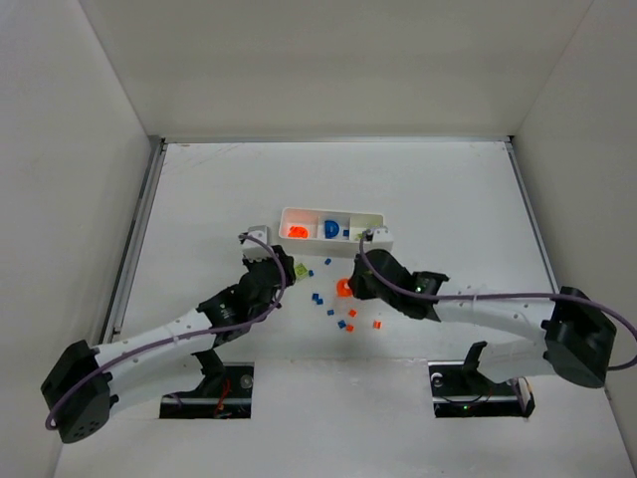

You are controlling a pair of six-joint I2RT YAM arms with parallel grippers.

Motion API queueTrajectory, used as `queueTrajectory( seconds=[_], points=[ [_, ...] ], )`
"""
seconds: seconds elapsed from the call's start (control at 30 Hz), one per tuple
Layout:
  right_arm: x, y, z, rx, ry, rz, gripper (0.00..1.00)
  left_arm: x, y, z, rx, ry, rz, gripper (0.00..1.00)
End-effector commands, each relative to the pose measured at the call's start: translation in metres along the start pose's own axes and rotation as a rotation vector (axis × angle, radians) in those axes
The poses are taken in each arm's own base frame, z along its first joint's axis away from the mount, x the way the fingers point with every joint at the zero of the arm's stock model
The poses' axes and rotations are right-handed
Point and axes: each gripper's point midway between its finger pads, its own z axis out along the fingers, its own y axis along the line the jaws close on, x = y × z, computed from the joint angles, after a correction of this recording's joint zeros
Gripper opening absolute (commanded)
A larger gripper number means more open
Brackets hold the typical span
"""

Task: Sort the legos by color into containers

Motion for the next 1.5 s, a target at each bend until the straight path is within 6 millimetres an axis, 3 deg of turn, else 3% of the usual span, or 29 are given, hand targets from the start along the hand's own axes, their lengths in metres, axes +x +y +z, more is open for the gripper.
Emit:
queueTrajectory(
  seconds=[0.0,0.17,0.27,0.47,0.67,0.83,1.07,1.3,1.47],
  points=[
    [-0.077,0.041,0.004,-0.081,-0.15,-0.024,0.18,-0.009,0.024,-0.003,-0.059,-0.036,-0.071,0.34],
    [-0.139,0.08,0.046,-0.127,-0.243,-0.025,0.16,-0.001,0.041,-0.01,-0.074,-0.019,-0.107,0.34],
    [-0.161,0.089,0.076,-0.109,-0.264,-0.023,0.16,0.006,0.043,-0.014,-0.067,-0.004,-0.105,0.34],
    [-0.176,0.1,0.124,-0.079,-0.254,-0.029,0.18,0.02,0.033,-0.022,-0.019,0.033,-0.083,0.34],
    [-0.18,0.106,0.143,-0.072,-0.253,-0.005,0.25,0.04,0.016,-0.024,0.02,0.088,-0.027,0.33],
    [-0.187,0.107,0.135,-0.075,-0.276,-0.001,0.5,0.047,0.014,-0.022,0.005,0.1,0.012,0.34],
    [-0.189,0.096,0.099,-0.097,-0.317,0.009,0.53,0.037,0.045,-0.011,-0.166,0.07,0.009,0.44],
    [-0.156,0.082,0.065,-0.126,-0.308,-0.008,0.6,0.055,0.052,0.009,-0.256,0.148,0.081,0.52],
    [-0.126,0.06,0.043,-0.116,-0.299,-0.009,0.65,0.061,0.053,0.021,-0.29,0.159,0.102,0.52]
  ],
)
